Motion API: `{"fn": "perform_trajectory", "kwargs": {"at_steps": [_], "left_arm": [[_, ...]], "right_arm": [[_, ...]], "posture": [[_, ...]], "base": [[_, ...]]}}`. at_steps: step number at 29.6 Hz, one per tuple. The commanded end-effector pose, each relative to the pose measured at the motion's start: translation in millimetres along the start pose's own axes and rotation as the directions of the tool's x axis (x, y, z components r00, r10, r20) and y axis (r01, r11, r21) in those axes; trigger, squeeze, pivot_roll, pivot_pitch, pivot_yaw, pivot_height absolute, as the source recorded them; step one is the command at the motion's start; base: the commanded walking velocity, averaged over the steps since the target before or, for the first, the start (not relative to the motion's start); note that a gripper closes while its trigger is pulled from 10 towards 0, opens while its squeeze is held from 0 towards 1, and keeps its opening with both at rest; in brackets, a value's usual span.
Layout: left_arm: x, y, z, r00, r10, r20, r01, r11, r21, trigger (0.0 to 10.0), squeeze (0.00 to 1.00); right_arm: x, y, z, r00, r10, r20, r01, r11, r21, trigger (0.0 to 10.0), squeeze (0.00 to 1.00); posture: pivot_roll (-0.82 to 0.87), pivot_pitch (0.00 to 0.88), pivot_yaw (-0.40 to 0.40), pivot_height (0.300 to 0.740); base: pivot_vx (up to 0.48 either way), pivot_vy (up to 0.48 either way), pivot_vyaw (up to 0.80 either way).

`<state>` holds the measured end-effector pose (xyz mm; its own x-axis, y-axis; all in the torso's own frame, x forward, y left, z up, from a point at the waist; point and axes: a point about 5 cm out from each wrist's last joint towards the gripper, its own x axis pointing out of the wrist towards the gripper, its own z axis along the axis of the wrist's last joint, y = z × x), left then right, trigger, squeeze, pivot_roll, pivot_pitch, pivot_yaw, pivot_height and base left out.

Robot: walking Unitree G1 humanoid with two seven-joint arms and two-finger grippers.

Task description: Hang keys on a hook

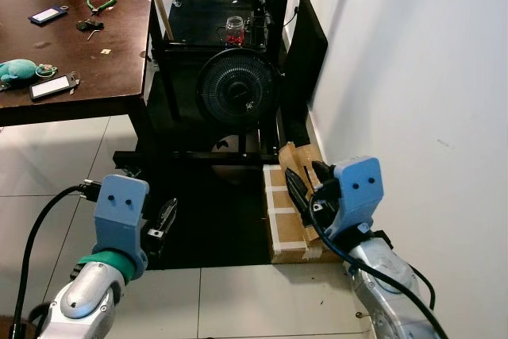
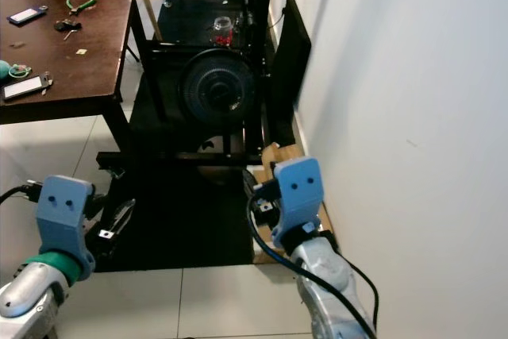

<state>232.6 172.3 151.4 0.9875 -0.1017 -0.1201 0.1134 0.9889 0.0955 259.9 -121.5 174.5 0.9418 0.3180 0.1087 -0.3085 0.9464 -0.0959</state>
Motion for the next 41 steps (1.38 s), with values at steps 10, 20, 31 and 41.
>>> {"fn": "perform_trajectory", "kwargs": {"at_steps": [10, 20, 31, 41], "left_arm": [[-0.2, 1.2, -4.2, 1.000, 0.004, -0.024, -0.004, 1.000, 0.004, 10.0, 0.00], [0.1, 1.5, -2.8, 1.000, 0.008, -0.020, -0.008, 1.000, 0.004, 10.0, 0.00], [1.4, -3.0, -0.1, 1.000, 0.002, -0.009, -0.002, 1.000, 0.003, 10.0, 0.00], [7.7, -10.0, 0.5, 1.000, -0.031, -0.008, 0.031, 1.000, 0.002, 10.0, 0.00]], "right_arm": [[0.2, 0.2, -3.3, 1.000, 0.008, -0.017, -0.008, 1.000, 0.007, 10.0, 0.00], [1.5, 0.5, -1.9, 1.000, 0.007, -0.014, -0.007, 1.000, 0.004, 10.0, 0.00], [2.7, 1.3, 0.1, 1.000, 0.012, -0.008, -0.012, 1.000, 0.013, 10.0, 0.00], [9.3, 8.1, -1.0, 0.999, 0.048, -0.005, -0.047, 0.998, 0.043, 10.0, 0.00]], "posture": [[-0.04, 0.108, 0.106, 0.740], [-0.04, 0.121, 0.103, 0.740], [-0.04, 0.130, 0.101, 0.740], [-0.04, 0.120, 0.098, 0.740]], "base": [[0.000, 0.000, 0.00], [0.000, 0.000, 0.00], [0.000, 0.000, 0.00], [0.000, 0.000, 0.00]]}}
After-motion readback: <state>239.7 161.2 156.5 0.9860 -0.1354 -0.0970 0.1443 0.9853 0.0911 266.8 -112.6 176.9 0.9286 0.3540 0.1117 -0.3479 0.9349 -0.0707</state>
